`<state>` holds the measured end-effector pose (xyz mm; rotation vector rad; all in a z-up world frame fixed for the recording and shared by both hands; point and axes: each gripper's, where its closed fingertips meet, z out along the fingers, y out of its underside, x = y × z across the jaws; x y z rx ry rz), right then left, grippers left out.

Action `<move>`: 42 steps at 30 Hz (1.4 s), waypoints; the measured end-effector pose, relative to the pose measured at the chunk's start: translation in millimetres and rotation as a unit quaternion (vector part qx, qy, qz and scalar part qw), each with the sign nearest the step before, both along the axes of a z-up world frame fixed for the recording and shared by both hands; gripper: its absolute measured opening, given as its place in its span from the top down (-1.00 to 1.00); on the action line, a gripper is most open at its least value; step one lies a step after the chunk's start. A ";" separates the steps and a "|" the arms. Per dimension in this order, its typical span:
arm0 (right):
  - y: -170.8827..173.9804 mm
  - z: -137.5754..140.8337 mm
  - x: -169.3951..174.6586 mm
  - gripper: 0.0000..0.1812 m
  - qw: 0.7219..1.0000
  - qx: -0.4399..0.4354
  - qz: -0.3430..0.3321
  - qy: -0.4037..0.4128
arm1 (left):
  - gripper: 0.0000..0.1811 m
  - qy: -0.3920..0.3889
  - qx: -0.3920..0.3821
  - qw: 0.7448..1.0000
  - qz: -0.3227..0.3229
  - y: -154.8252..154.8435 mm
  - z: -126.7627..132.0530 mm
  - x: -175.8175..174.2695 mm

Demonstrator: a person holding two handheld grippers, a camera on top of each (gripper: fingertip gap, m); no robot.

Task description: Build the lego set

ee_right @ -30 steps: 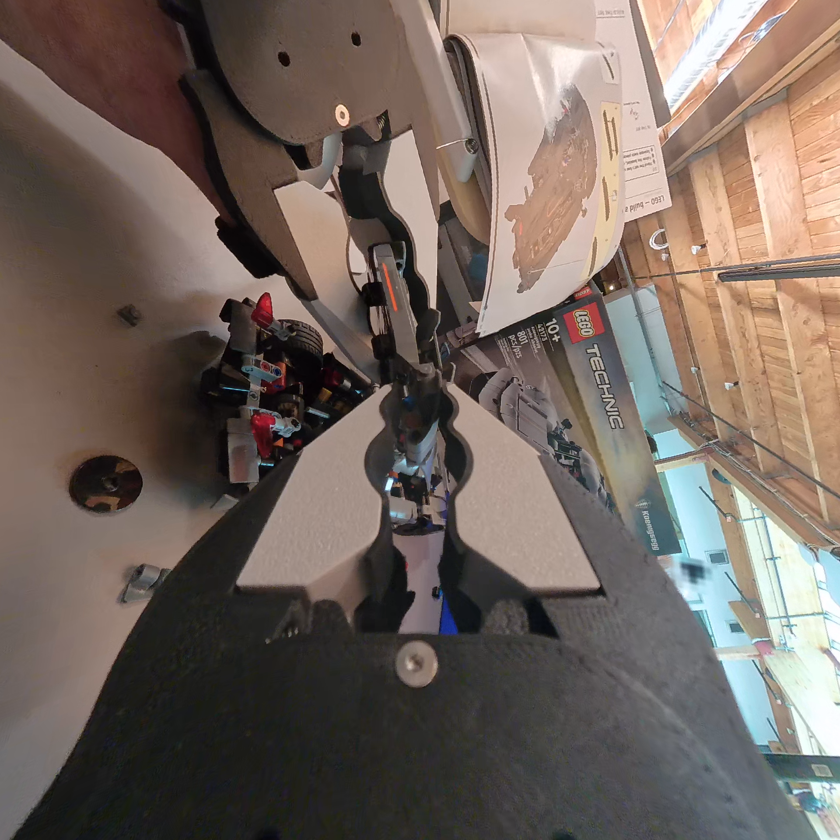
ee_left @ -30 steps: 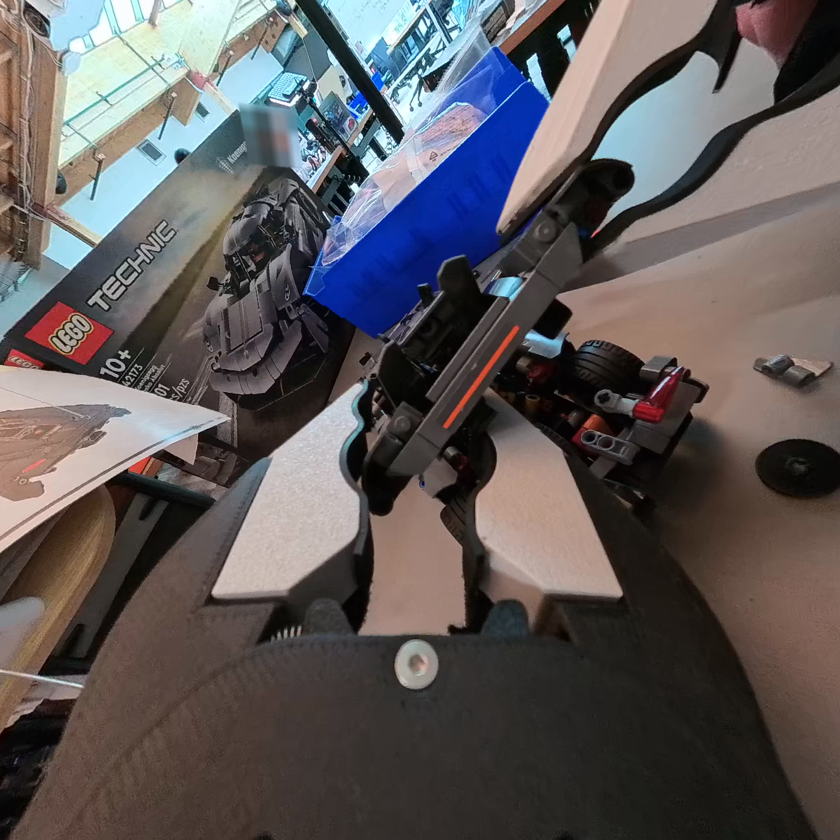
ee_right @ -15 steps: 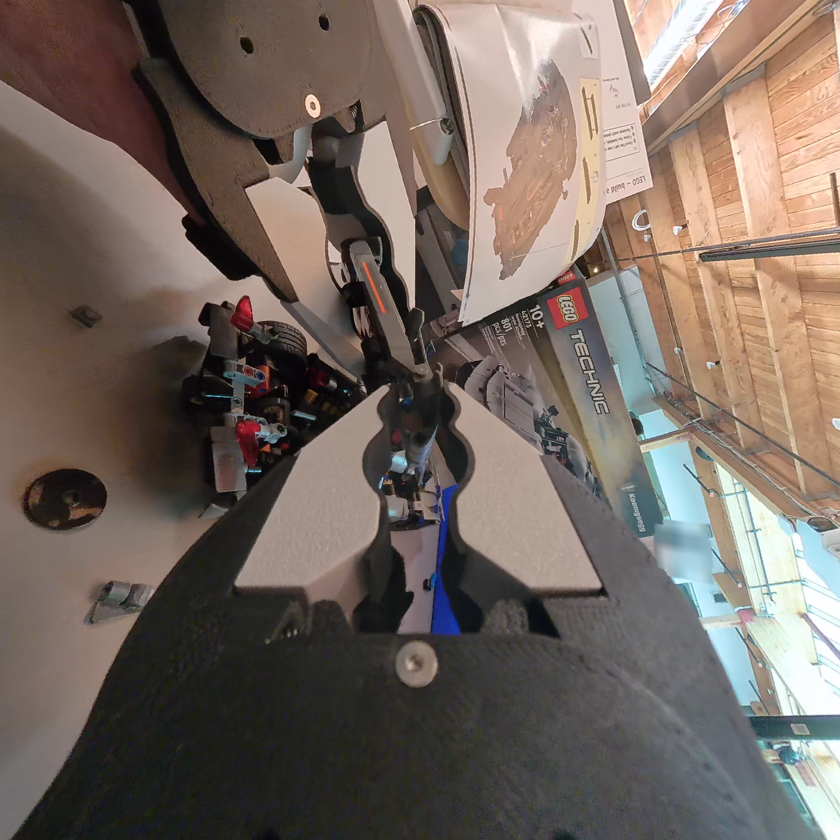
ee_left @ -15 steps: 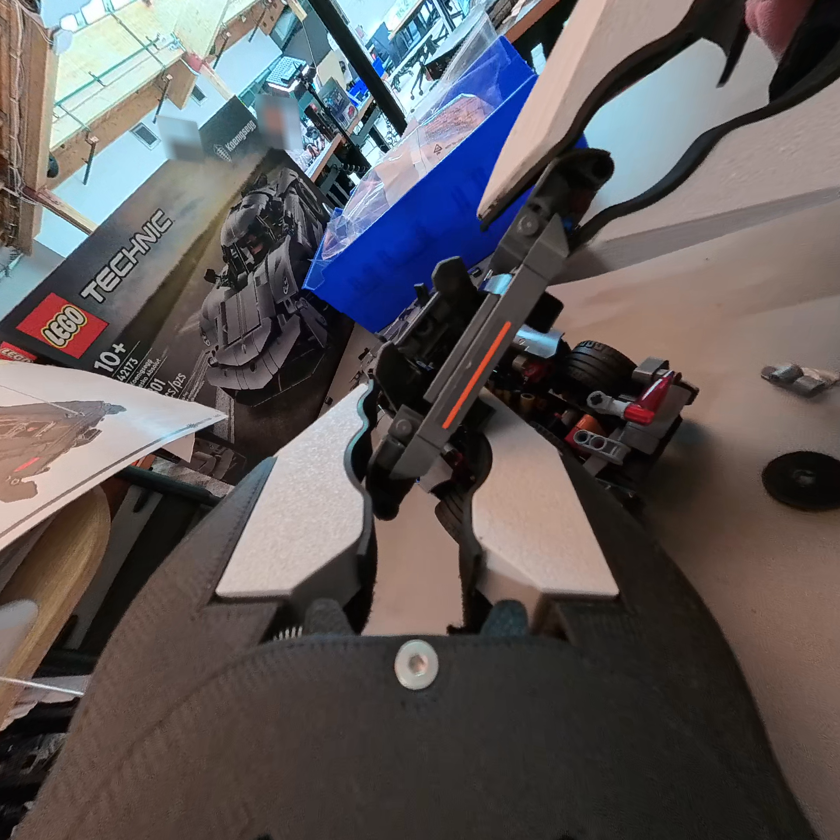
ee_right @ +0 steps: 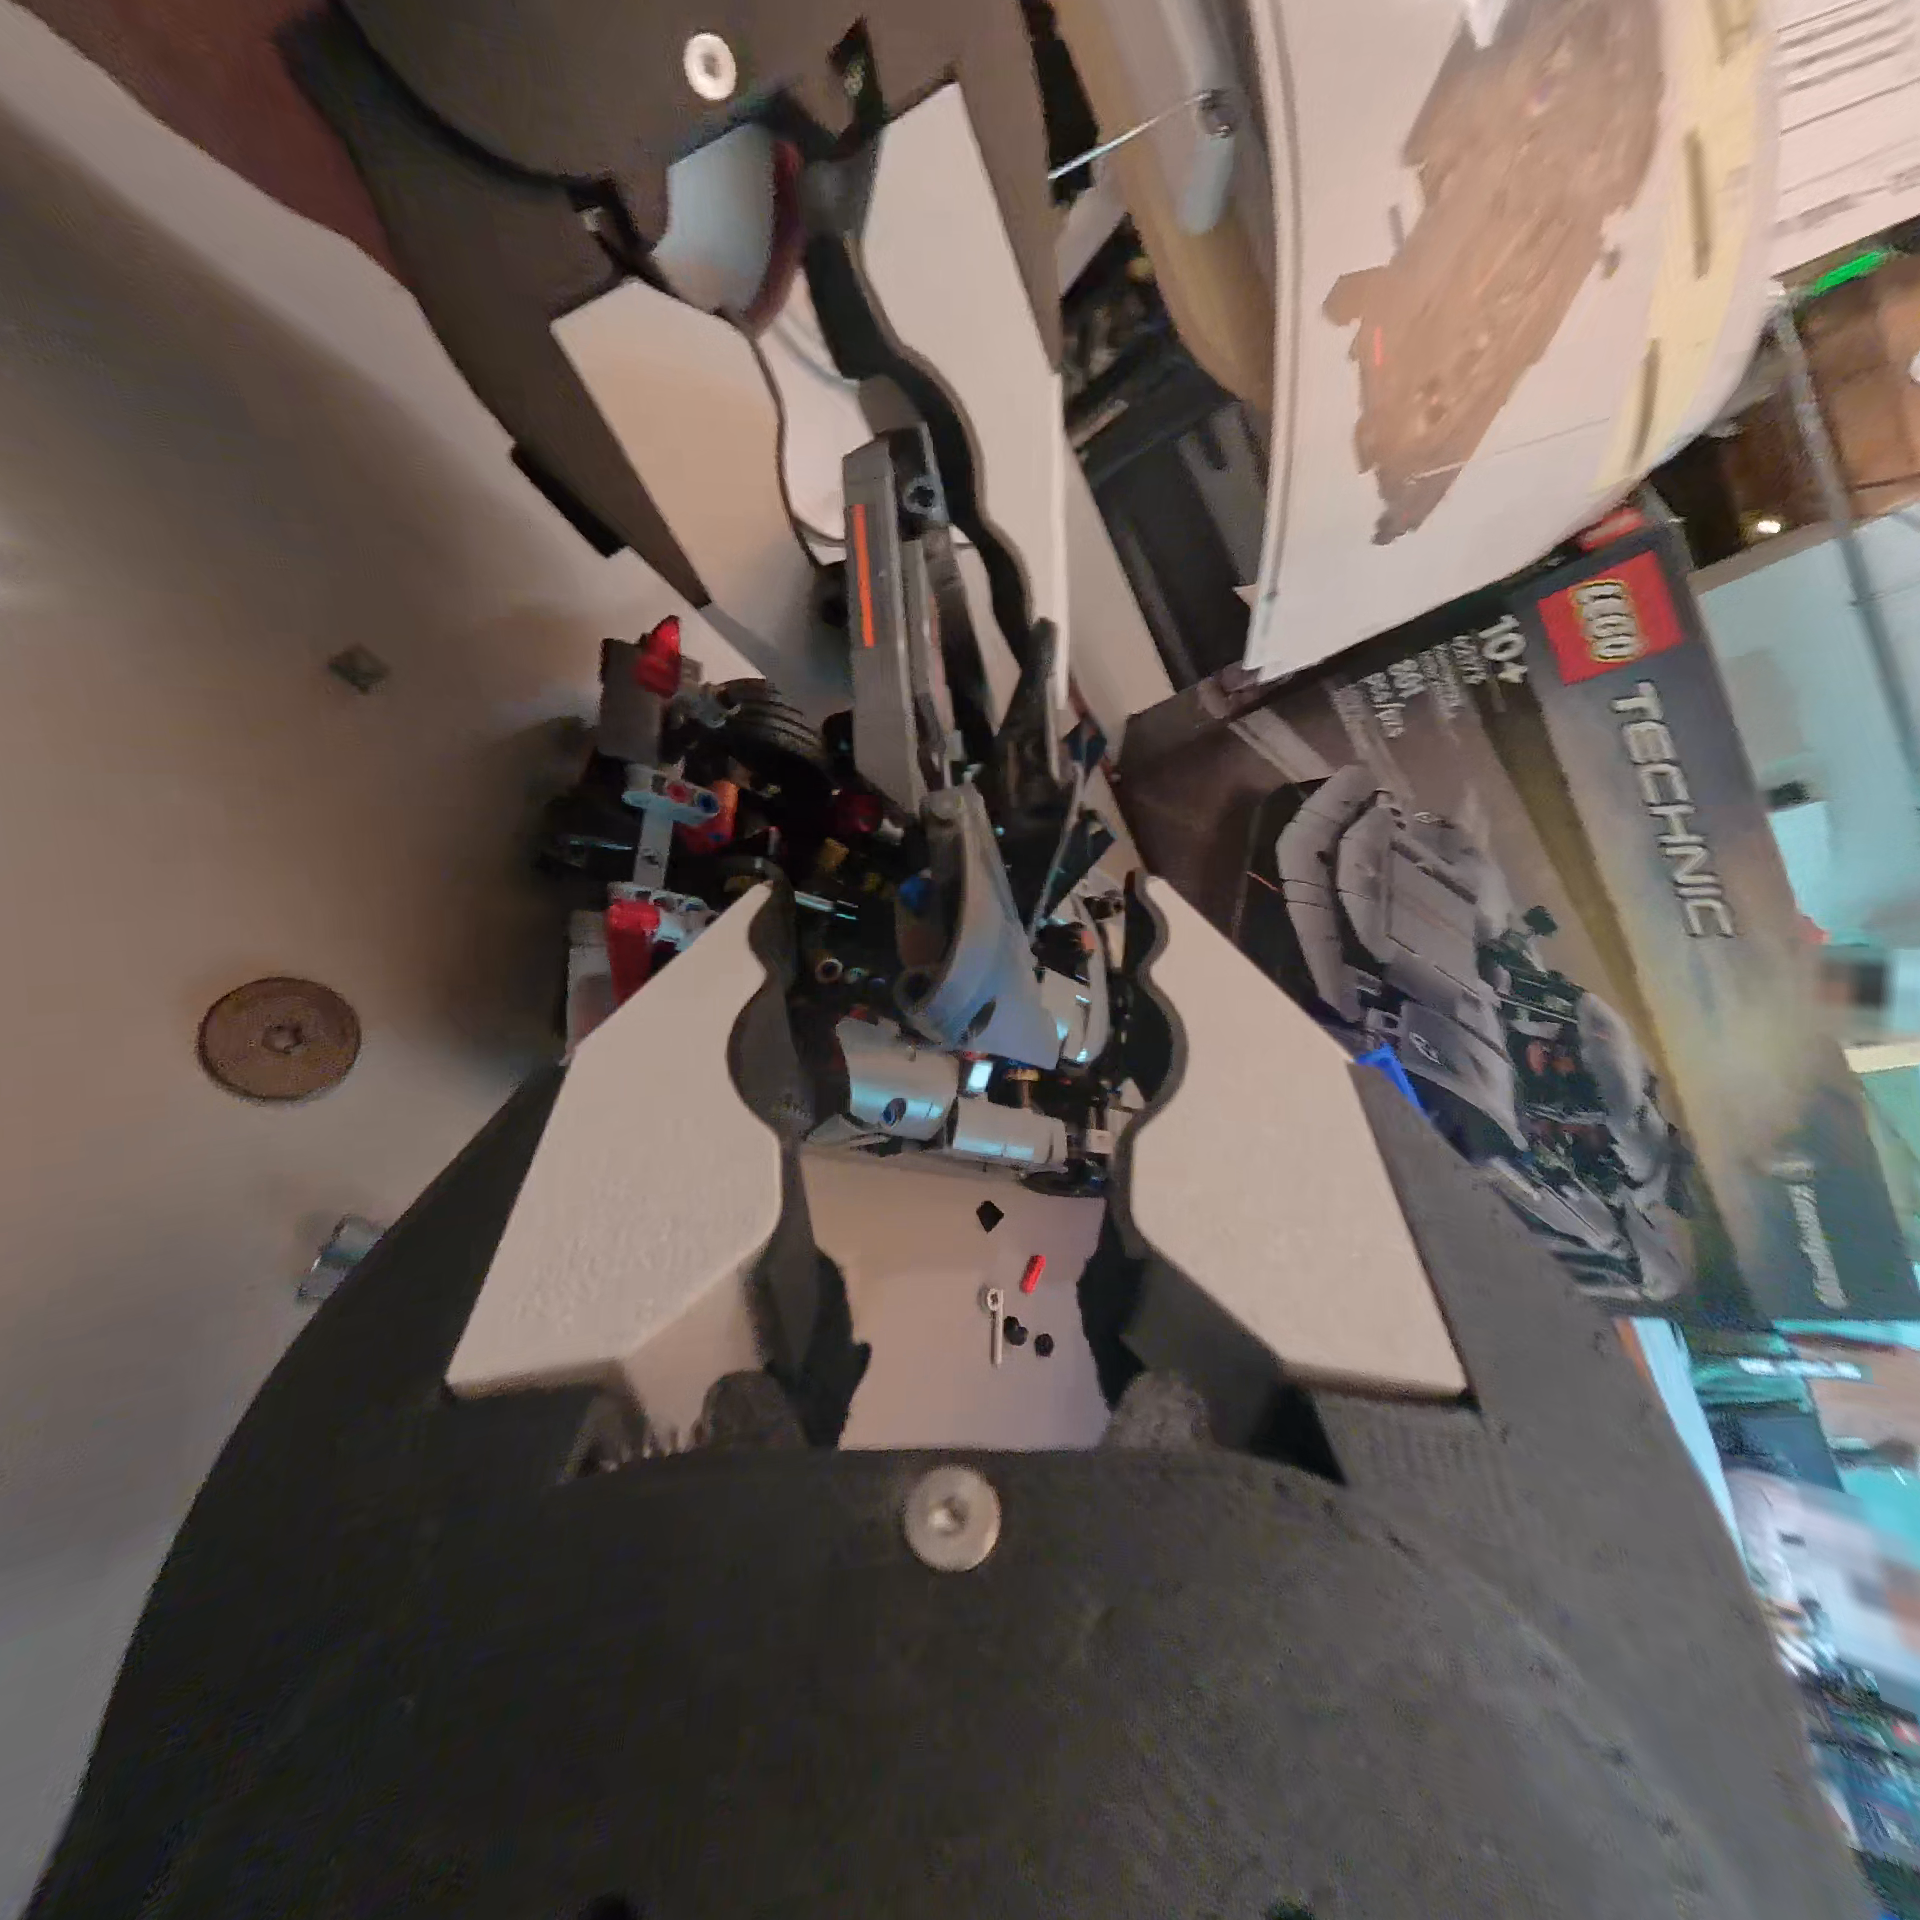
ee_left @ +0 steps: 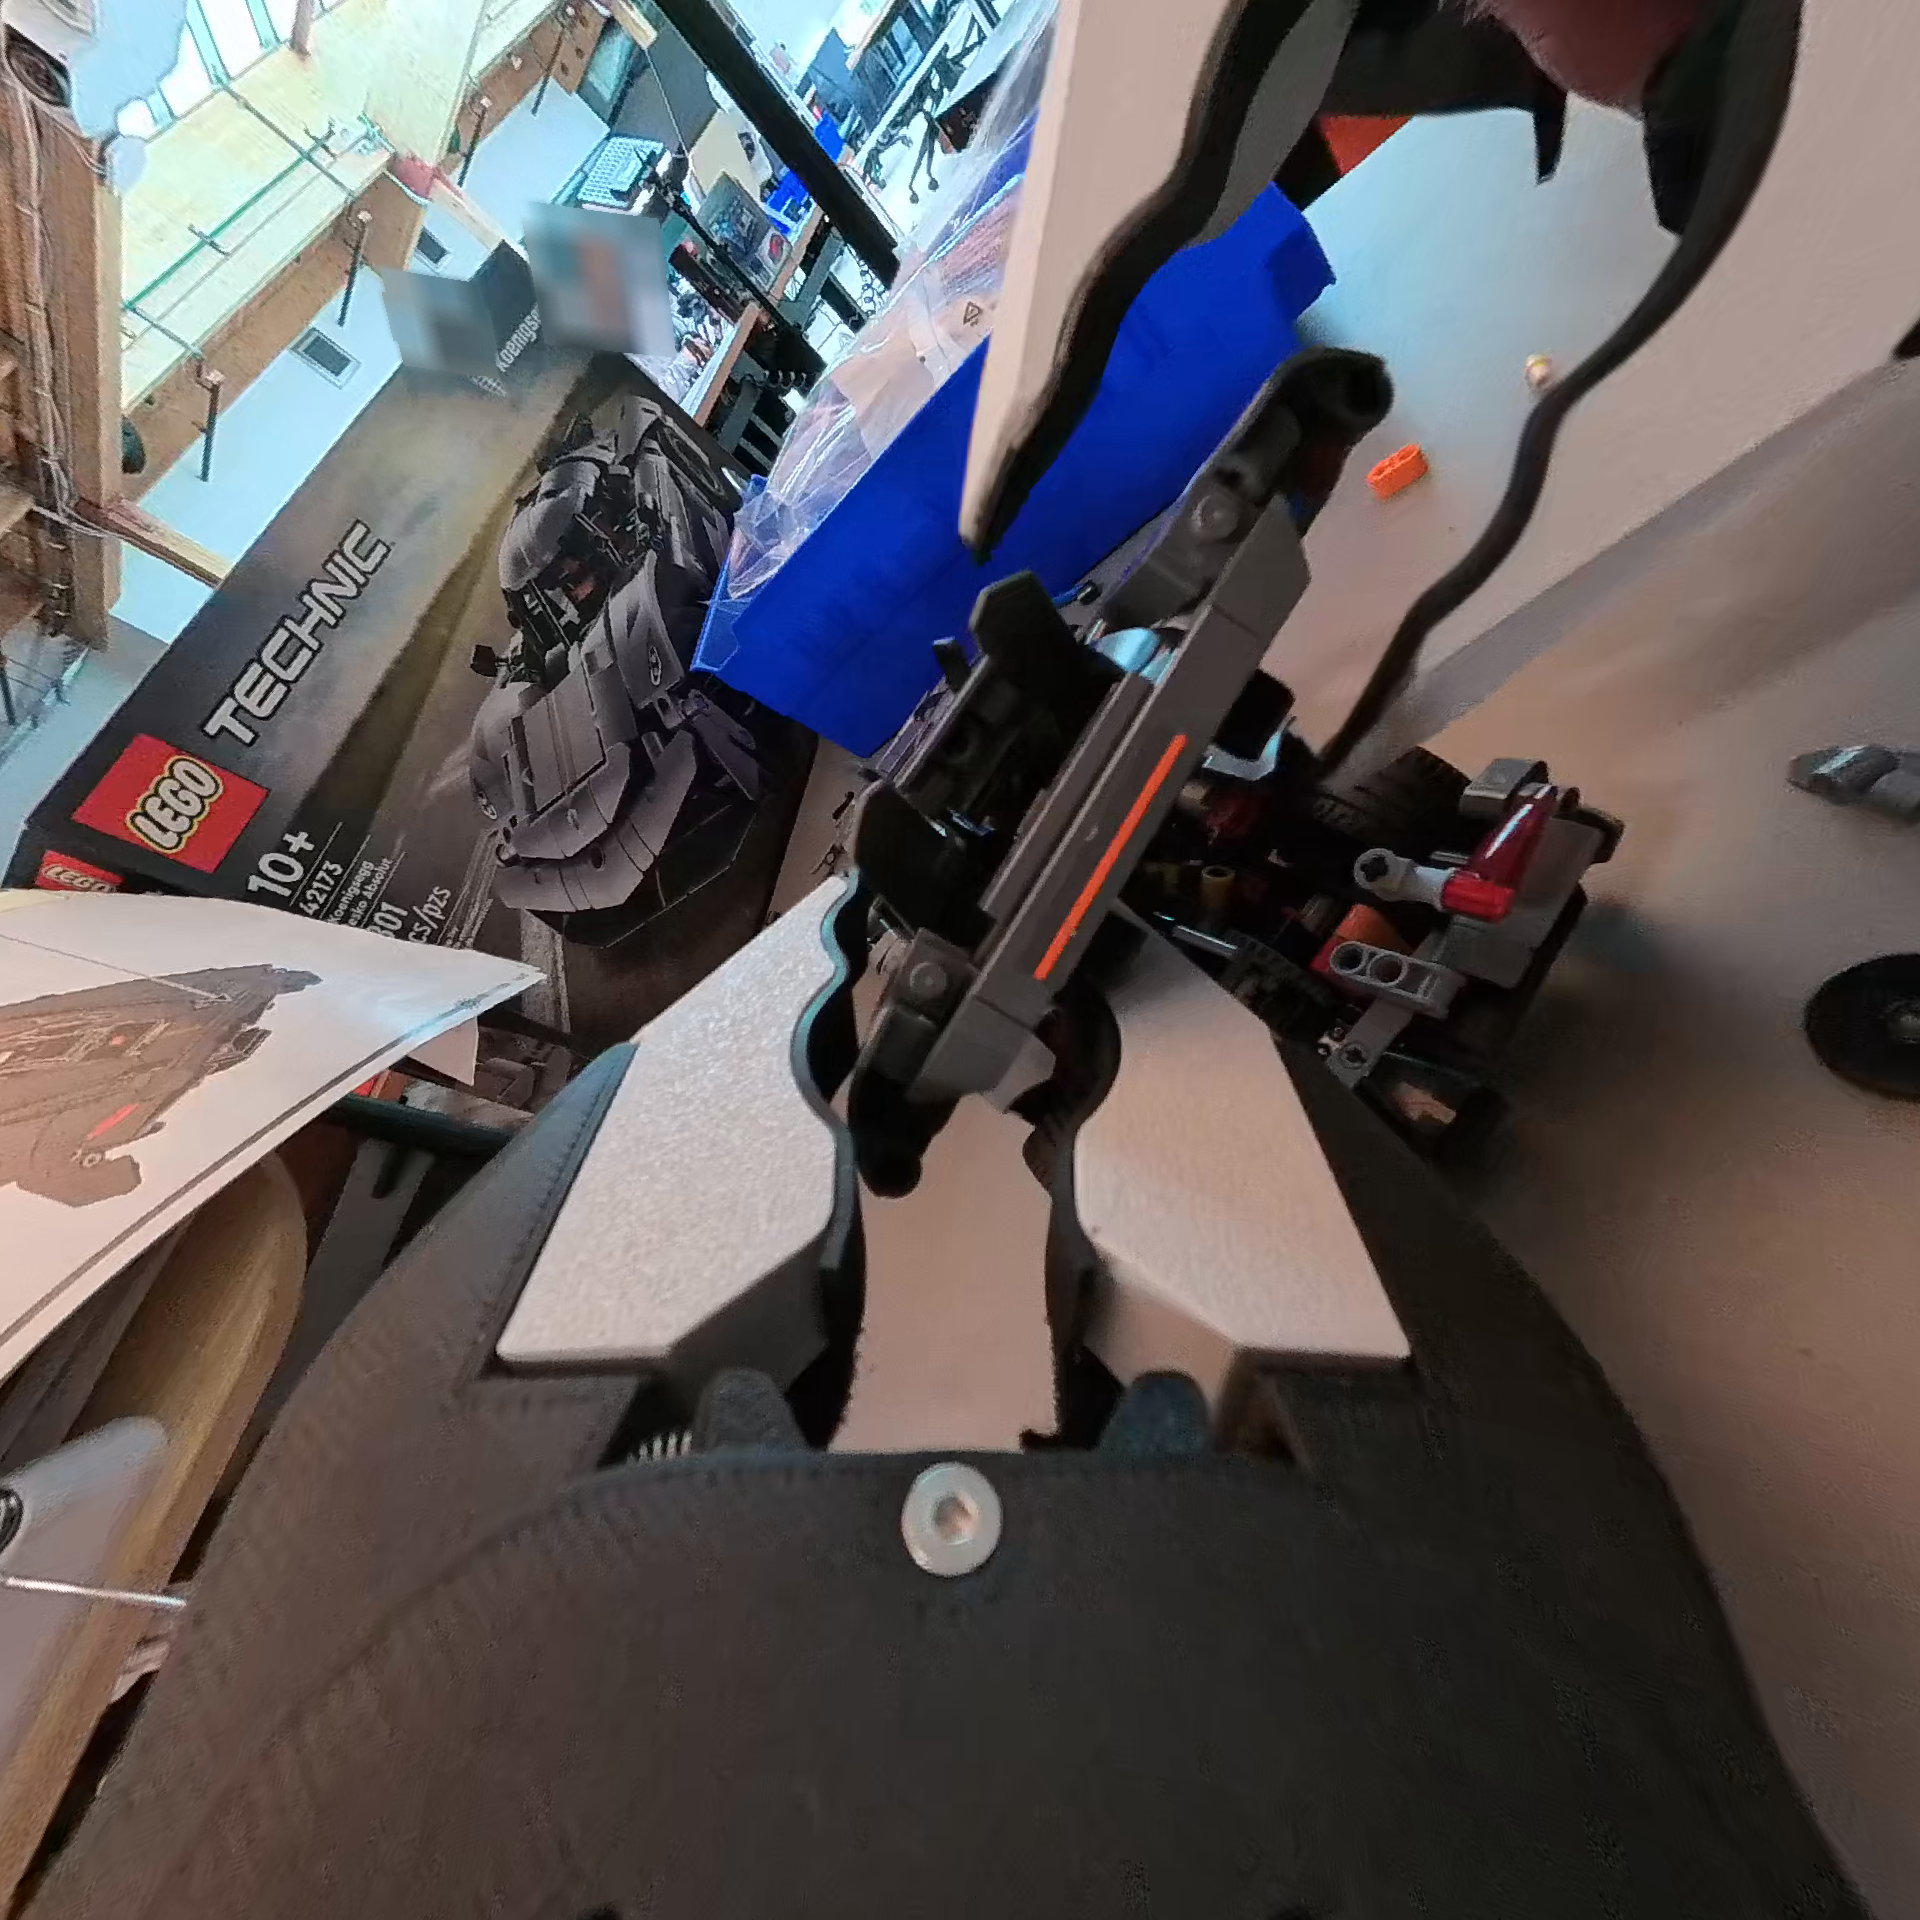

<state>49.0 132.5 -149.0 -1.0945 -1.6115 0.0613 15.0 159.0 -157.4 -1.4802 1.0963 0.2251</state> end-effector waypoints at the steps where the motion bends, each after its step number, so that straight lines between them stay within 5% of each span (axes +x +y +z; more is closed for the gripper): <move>1: 0.3 1.6 -0.6 0.34 1.000 0.001 0.006 -0.001 | 0.64 0.001 -0.001 1.000 -0.001 0.3 0.1 0.0; 8: 8.1 -5.1 -4.3 0.43 0.999 -0.003 0.004 -0.045 | 0.64 0.008 -0.006 1.000 -0.017 5.2 -0.7 5.6; 13: 15.2 -2.5 -5.6 0.69 0.998 0.026 -0.004 -0.051 | 0.64 0.009 -0.005 1.000 -0.021 7.1 -1.7 6.8; 22: 19.7 -3.1 -9.0 0.74 0.998 0.043 -0.022 -0.047 | 0.62 0.008 -0.005 1.000 -0.019 7.8 -2.3 4.4; 31: 20.3 -3.1 -9.7 0.78 0.996 0.071 -0.034 -0.036 | 0.34 0.021 -0.001 1.000 -0.022 4.3 -3.2 2.9; 42: 20.0 -2.6 -9.5 0.74 0.993 0.096 -0.049 -0.036 | 0.46 0.017 0.025 1.000 0.004 8.1 1.6 1.9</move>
